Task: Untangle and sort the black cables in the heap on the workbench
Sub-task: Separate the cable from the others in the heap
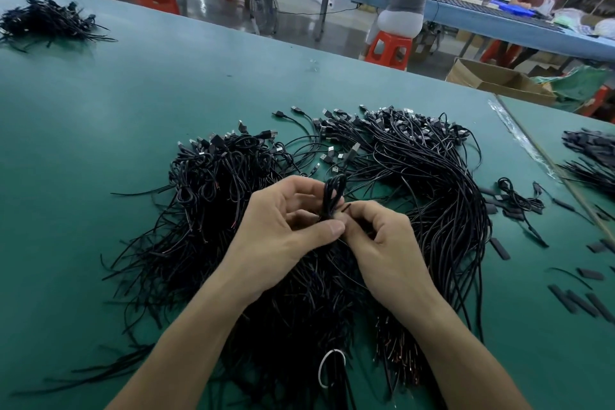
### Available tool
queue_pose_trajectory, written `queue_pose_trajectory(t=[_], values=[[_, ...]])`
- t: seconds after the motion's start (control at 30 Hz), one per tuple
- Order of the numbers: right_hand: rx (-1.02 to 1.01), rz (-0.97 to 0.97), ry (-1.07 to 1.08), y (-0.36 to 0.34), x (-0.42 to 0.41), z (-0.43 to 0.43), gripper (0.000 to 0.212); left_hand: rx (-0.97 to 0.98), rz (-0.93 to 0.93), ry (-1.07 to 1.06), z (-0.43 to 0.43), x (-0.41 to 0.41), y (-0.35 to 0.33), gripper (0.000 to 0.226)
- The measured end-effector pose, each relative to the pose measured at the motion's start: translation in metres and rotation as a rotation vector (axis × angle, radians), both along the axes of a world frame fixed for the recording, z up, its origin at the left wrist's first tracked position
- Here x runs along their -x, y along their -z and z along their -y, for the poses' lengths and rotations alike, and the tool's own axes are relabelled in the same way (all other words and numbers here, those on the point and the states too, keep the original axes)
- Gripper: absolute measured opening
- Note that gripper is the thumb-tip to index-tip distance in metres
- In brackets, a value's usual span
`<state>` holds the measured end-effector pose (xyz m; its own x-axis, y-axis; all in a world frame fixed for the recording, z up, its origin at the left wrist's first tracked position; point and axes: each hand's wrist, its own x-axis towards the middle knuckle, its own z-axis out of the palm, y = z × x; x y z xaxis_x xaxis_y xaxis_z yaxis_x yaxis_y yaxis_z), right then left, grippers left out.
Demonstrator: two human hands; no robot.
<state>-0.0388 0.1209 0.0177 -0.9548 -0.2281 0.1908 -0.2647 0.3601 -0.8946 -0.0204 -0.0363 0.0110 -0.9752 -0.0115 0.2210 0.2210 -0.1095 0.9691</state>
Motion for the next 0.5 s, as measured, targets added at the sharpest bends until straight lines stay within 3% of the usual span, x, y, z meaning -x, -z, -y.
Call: queue_pose_trajectory(t=[0.13,0.23,0.33,0.5], values=[[-0.075,0.118,-0.023,0.009,0.010,-0.004,0.011,0.270,-0.027,-0.132,0.014,0.006,0.003,0.031],[-0.285,0.132,0.062,0.022,0.021,-0.019,0.008,0.438,0.009,-0.513,0.037,0.022,0.011,0.034],[-0.413,0.103,0.144,0.031,0.032,-0.032,0.025,0.563,0.032,-0.773,0.060,0.038,0.015,0.037],[-0.594,0.124,0.049,0.038,0.045,-0.020,0.030,0.963,0.221,-0.693,0.070,0.055,0.023,0.050]])
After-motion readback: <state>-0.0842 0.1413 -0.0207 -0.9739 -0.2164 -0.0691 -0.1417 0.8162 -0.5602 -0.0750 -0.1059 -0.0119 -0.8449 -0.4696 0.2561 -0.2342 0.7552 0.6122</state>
